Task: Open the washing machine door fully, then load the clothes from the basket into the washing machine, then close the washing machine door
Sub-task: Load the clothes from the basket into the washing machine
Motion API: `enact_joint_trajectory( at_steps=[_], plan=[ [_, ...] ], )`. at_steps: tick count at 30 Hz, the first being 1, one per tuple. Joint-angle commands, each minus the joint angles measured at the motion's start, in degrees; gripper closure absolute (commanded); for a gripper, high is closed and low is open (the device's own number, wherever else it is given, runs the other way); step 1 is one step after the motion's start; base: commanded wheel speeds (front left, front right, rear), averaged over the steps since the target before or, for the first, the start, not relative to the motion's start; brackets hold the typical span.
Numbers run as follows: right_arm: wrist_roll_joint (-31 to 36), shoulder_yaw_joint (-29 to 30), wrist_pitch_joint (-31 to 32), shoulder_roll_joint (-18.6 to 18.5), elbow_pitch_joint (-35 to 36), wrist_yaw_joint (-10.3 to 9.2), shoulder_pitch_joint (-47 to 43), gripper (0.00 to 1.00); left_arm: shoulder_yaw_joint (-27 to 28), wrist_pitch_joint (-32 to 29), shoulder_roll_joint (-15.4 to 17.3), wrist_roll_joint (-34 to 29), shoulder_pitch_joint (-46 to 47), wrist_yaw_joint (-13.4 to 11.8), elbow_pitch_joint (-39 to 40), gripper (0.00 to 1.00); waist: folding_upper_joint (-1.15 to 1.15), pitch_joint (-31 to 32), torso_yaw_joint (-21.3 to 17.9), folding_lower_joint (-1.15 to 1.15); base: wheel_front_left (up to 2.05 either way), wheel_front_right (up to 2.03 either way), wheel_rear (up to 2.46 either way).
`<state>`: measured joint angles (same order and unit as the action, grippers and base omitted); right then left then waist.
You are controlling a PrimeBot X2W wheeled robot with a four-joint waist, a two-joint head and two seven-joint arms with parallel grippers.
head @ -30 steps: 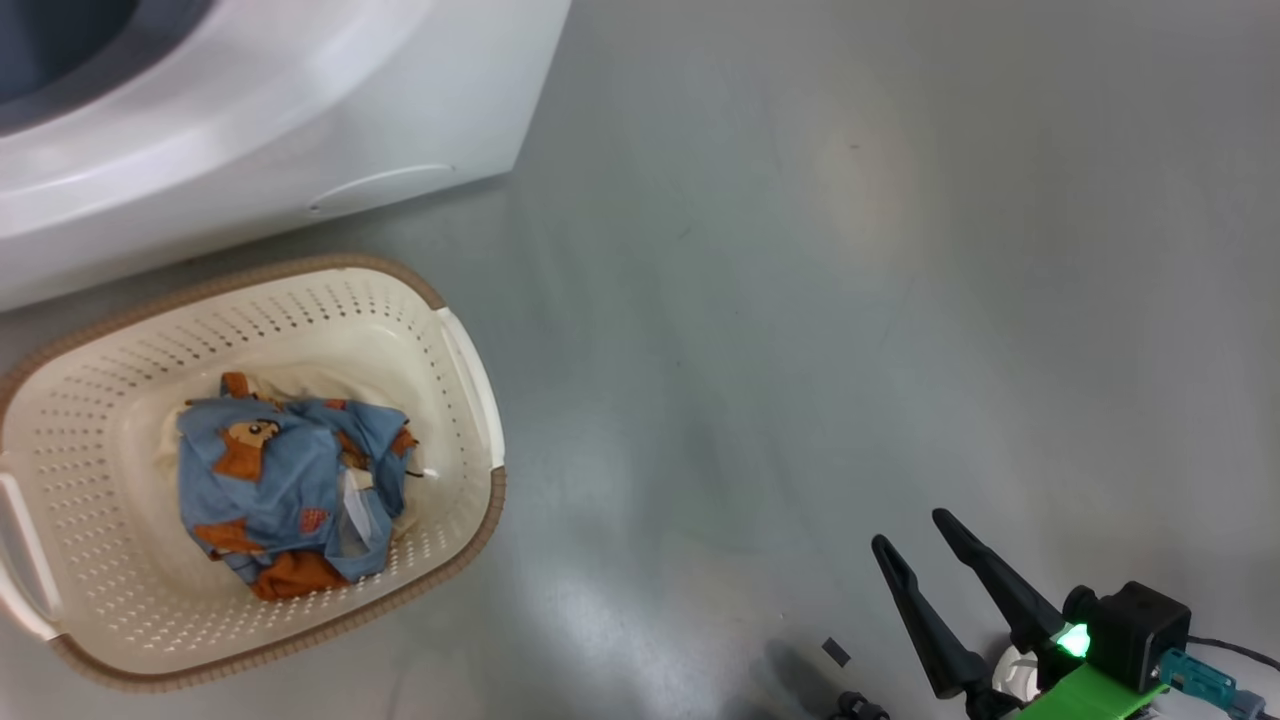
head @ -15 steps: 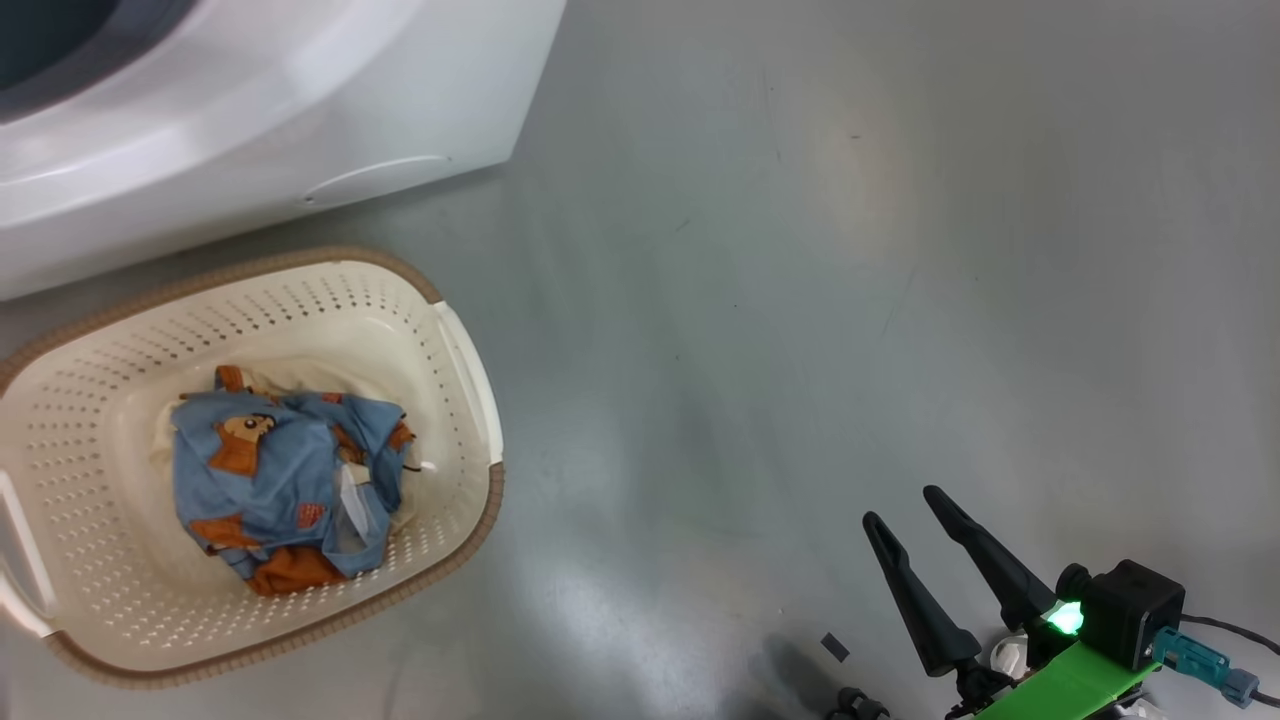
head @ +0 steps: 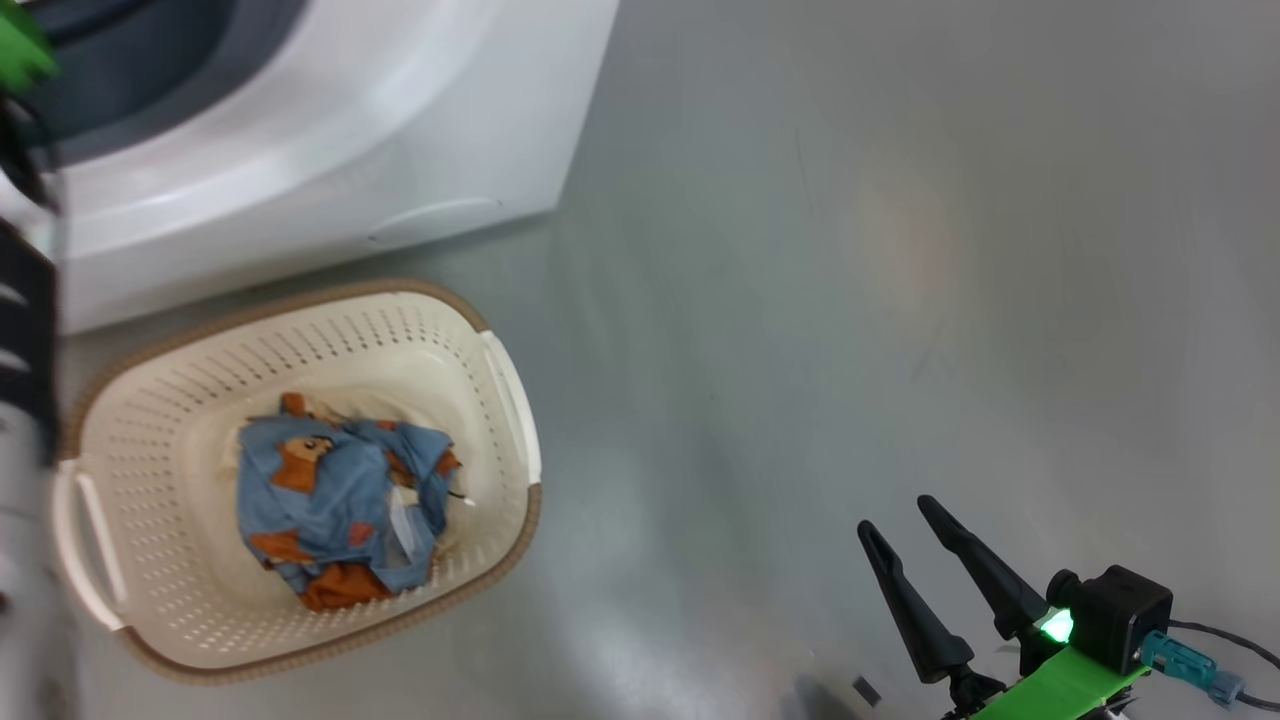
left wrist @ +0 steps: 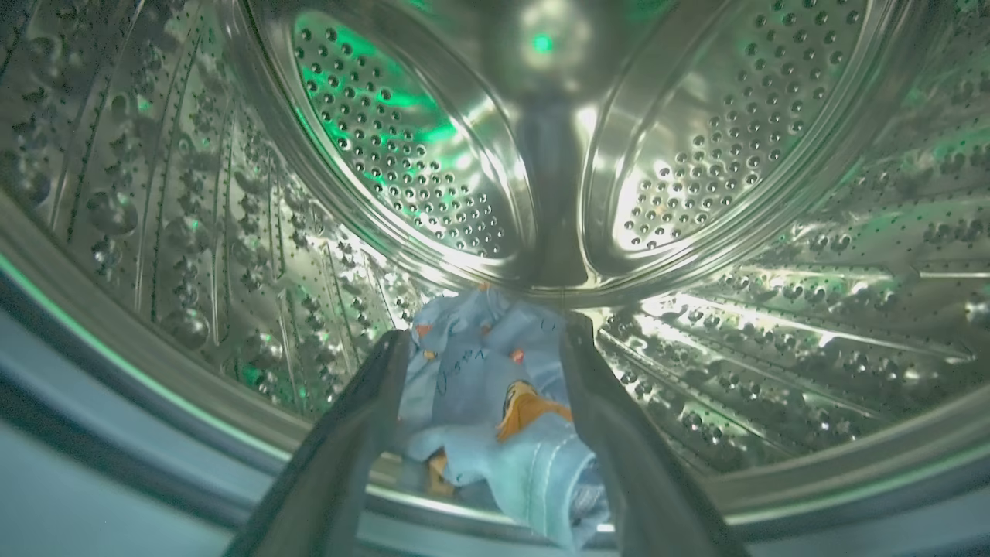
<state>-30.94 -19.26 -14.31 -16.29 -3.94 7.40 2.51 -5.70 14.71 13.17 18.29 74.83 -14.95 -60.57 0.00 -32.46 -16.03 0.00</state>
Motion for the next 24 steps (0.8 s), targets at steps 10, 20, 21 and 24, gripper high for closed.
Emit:
enact_joint_trajectory(
  at_steps=[10,20,21,24],
  plan=[
    [0.73,-1.58,-0.69,-0.23,-1.84,0.09,-1.02,0.00,2.47,0.29,-3.44,0.66,-17.09,0.89,7.80,0.00,0.00,10.26,4.56,0.00,0.00,0.00,0.00],
    [1.68,-0.70,-0.69,0.99,-3.25,0.09,-2.65,0.00,4.93,0.29,-7.89,1.92,-30.69,3.34,16.26,0.00,0.00,16.73,7.58,0.00,0.00,0.00,0.00],
    [1.84,-0.64,-0.69,1.07,-3.37,0.09,-2.86,0.00,4.91,0.29,-8.16,1.84,-32.06,3.53,16.86,0.00,0.00,17.33,7.87,0.00,0.00,0.00,0.00],
    [2.30,-0.34,-0.69,1.33,-3.55,0.09,-3.28,0.00,4.92,0.29,-8.88,2.02,-35.89,4.12,18.39,0.00,0.00,19.02,8.60,0.00,0.00,0.00,0.00]
  ],
)
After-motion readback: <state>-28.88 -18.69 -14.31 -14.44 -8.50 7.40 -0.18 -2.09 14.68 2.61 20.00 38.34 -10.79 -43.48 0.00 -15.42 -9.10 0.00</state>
